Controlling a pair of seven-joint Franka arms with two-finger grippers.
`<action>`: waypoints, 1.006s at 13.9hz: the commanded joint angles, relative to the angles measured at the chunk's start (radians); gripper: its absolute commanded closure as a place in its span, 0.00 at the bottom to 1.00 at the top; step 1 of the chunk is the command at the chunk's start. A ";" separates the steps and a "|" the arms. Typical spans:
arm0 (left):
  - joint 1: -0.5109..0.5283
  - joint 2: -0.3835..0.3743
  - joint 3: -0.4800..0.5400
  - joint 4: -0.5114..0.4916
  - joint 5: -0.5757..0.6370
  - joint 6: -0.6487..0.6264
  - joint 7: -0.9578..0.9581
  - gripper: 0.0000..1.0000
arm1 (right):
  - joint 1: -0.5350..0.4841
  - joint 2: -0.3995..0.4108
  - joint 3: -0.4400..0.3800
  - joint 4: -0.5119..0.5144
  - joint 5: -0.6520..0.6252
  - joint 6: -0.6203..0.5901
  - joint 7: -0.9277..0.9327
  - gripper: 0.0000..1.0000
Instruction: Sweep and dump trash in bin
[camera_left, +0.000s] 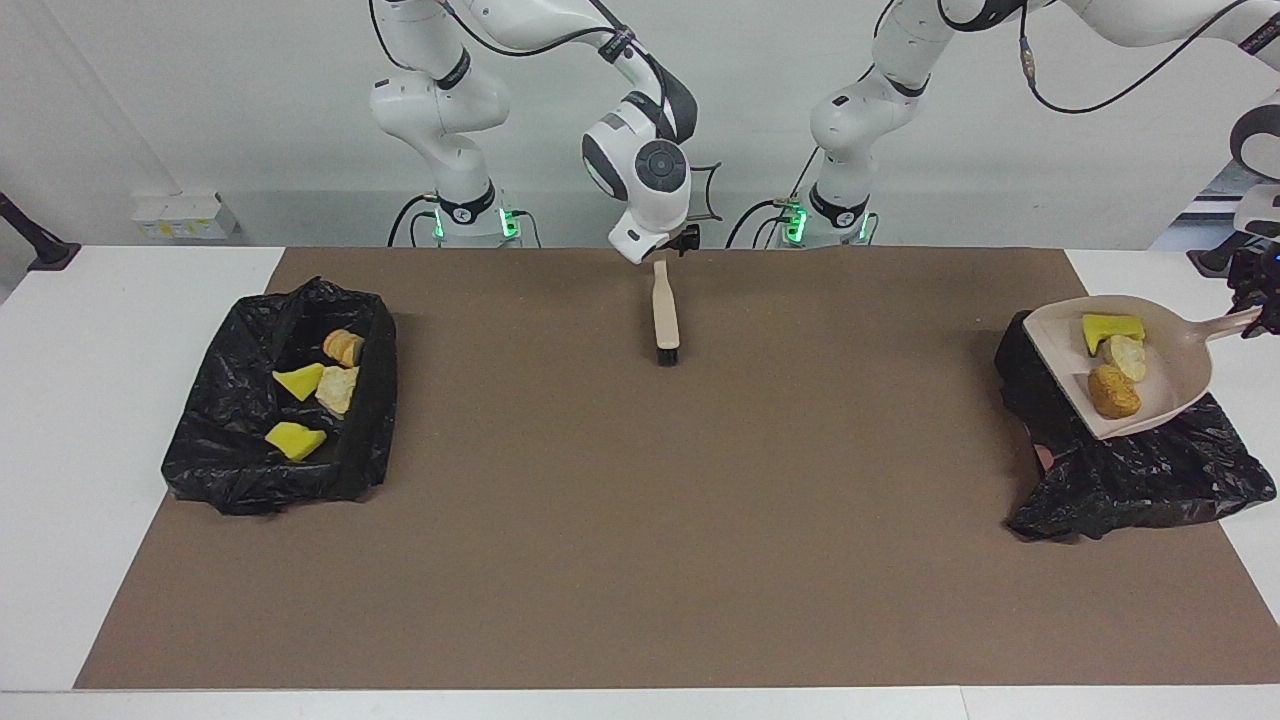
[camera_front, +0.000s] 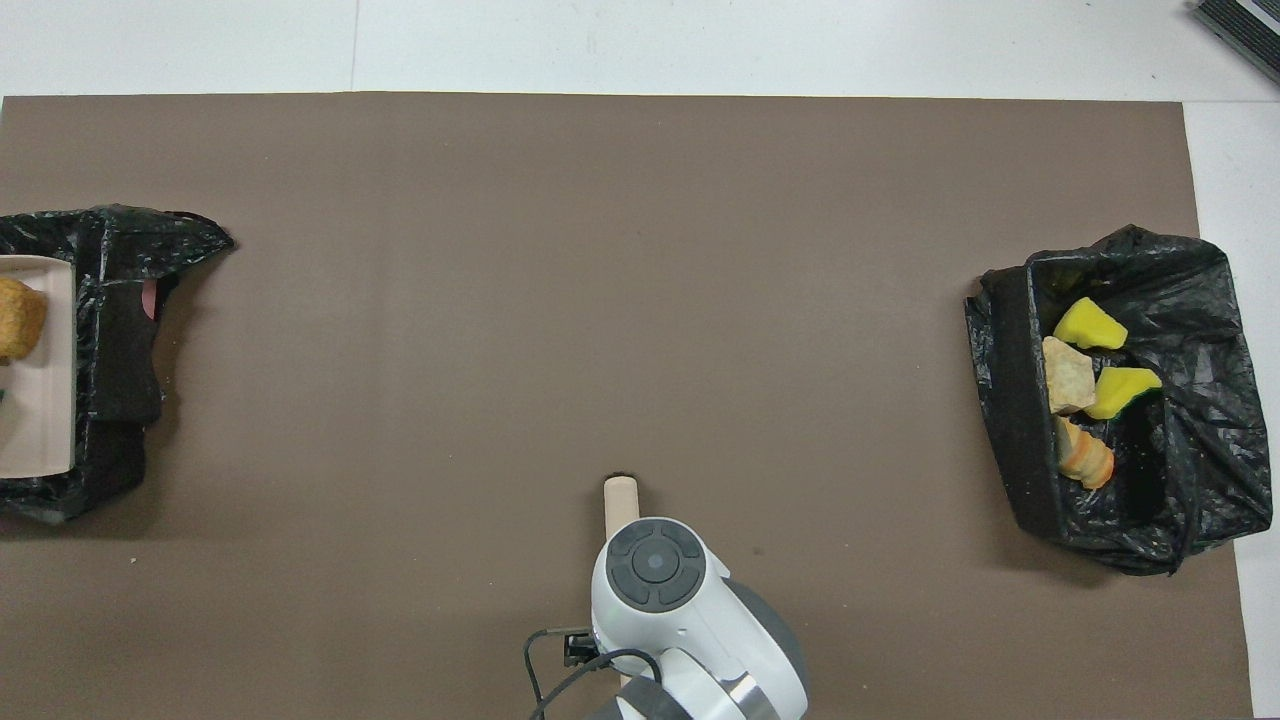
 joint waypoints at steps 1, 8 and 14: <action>0.008 0.015 -0.007 0.024 0.080 0.061 -0.009 1.00 | -0.104 -0.010 0.006 0.067 -0.016 -0.009 0.018 0.00; -0.078 -0.008 -0.009 -0.004 0.486 0.041 -0.234 1.00 | -0.227 -0.022 0.006 0.189 -0.175 0.004 0.021 0.00; -0.125 -0.077 -0.010 -0.091 0.715 0.005 -0.459 1.00 | -0.247 -0.027 0.006 0.244 -0.236 0.001 0.018 0.00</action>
